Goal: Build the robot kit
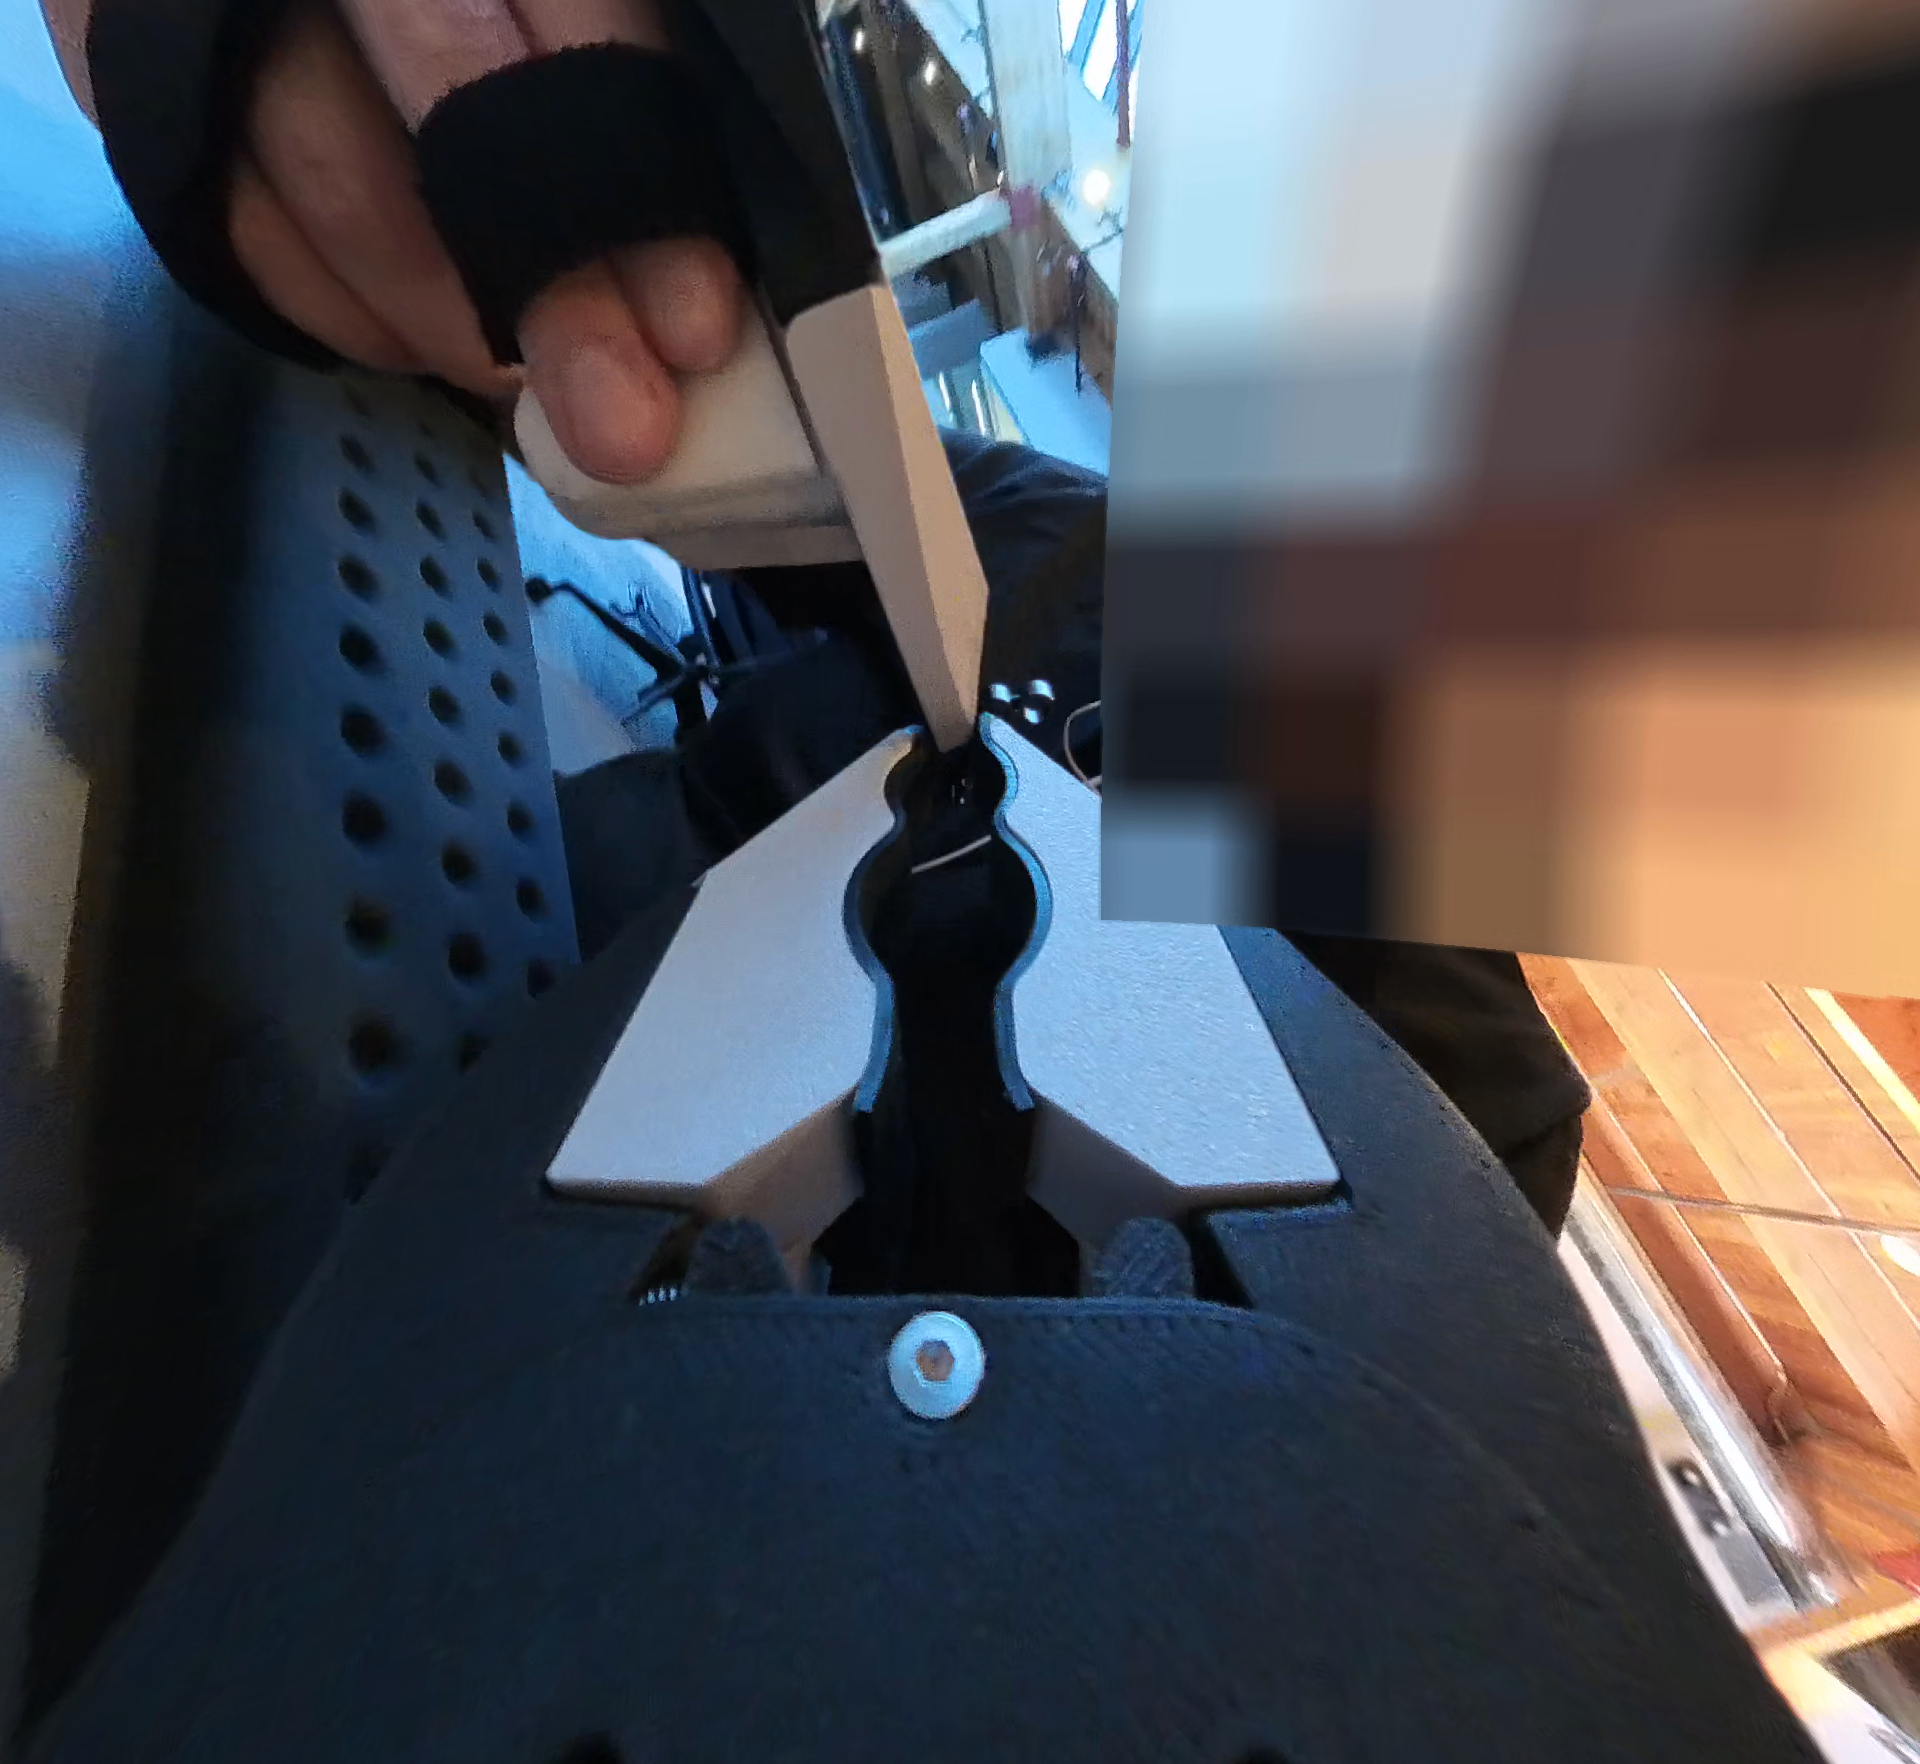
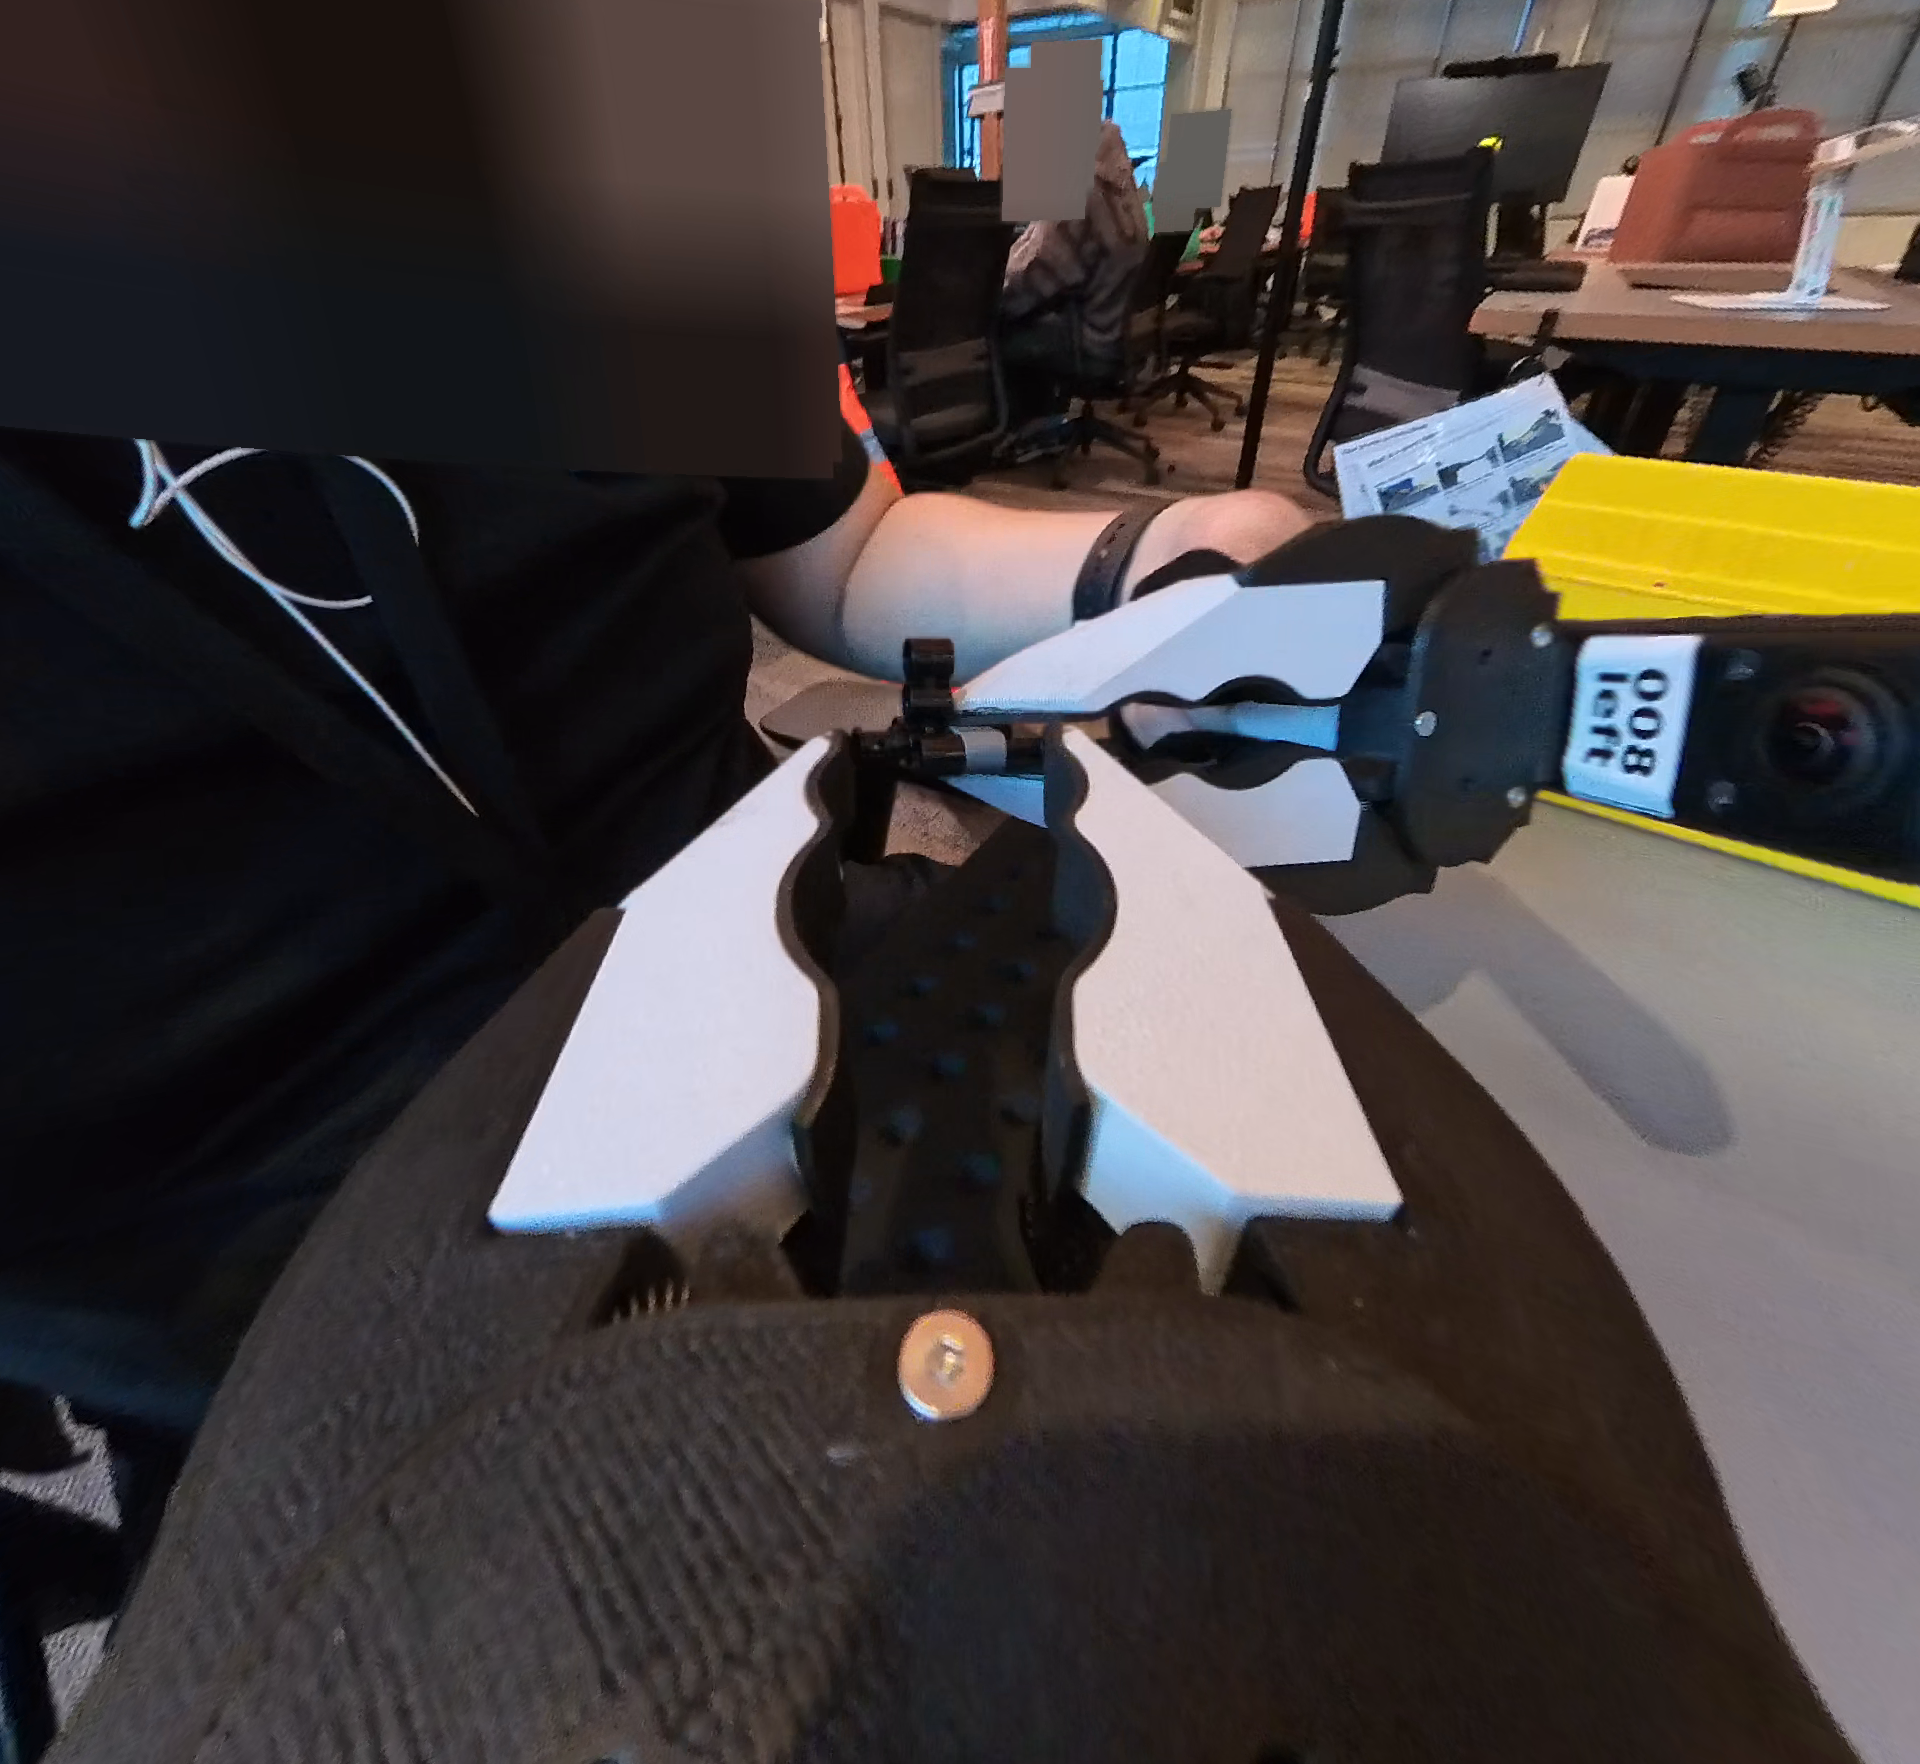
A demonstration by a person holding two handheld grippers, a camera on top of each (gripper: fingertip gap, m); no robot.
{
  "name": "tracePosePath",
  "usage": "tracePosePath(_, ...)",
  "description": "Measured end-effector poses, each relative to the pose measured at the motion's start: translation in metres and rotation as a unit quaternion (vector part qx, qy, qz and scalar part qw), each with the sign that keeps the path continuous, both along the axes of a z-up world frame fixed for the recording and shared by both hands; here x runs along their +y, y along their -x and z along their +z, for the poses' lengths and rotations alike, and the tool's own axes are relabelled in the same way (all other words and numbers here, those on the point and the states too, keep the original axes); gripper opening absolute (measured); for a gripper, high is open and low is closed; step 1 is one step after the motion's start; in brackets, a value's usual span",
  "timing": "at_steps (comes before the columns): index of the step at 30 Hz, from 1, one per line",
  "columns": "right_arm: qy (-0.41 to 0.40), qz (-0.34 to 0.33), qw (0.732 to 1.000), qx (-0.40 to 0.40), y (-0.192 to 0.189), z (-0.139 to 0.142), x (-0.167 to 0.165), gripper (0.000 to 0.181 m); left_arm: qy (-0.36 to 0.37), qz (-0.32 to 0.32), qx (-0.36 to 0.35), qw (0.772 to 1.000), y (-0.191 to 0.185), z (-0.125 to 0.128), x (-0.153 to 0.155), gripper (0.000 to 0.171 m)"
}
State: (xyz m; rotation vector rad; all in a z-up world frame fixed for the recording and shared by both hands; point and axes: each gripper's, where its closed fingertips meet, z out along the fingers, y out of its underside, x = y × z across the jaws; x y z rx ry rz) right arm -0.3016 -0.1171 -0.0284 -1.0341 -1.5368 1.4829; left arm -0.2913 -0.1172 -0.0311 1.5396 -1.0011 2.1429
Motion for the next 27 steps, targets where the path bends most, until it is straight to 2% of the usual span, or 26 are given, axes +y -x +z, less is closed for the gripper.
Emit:
tracePosePath(4, 0.016, 0.012, 1.000, -0.010, 0.001, -0.002, -0.003, 0.034, -0.016, -0.024, 0.027, 0.999, 0.001, -0.002, -0.003, 0.003)
tracePosePath(10, -0.011, 0.022, 1.000, 0.001, 0.001, -0.003, -0.009, 0.033, -0.020, -0.041, 0.028, 0.999, 0.001, -0.002, -0.009, 0.003)
tracePosePath(27, -0.037, 0.023, 0.999, -0.011, 0.002, -0.010, -0.010, 0.032, -0.024, -0.051, 0.020, 0.998, 0.000, -0.007, -0.011, 0.003)
